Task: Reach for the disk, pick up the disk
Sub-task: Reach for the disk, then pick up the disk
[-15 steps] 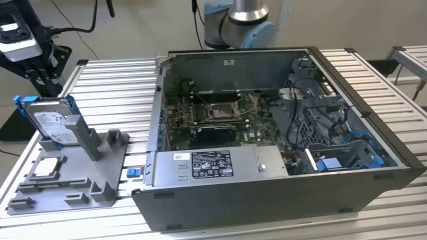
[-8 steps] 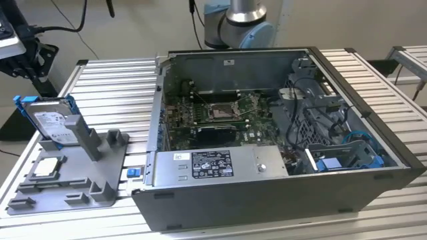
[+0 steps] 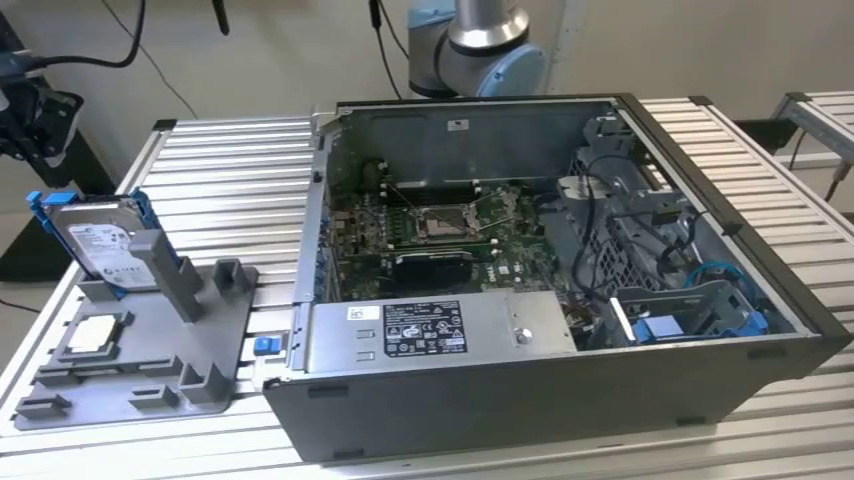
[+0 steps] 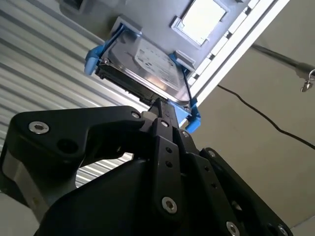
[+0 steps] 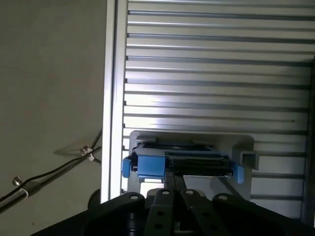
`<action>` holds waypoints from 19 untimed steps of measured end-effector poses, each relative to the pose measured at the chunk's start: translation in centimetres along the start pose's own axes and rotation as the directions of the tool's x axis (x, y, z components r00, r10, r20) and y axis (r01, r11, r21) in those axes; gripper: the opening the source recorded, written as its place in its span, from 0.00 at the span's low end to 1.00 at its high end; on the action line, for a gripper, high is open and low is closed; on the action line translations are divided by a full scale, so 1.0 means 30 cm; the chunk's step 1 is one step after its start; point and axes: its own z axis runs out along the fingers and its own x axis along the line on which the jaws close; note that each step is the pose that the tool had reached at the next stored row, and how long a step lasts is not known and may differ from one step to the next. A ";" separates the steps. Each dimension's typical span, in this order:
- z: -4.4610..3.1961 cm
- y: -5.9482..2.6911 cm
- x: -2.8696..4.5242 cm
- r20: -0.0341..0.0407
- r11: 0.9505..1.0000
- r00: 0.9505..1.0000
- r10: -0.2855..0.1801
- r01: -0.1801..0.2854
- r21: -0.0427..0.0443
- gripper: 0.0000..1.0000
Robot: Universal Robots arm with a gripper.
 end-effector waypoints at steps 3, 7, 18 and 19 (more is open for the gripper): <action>0.003 0.001 0.020 0.000 1.000 1.000 0.000 0.000 0.000 0.00; 0.005 0.002 0.030 0.000 1.000 1.000 0.000 0.000 0.000 0.00; 0.005 0.002 0.031 -0.002 0.999 0.999 -0.053 0.053 0.000 0.00; 0.005 0.002 0.031 -0.003 0.997 0.997 -0.071 0.071 0.000 0.00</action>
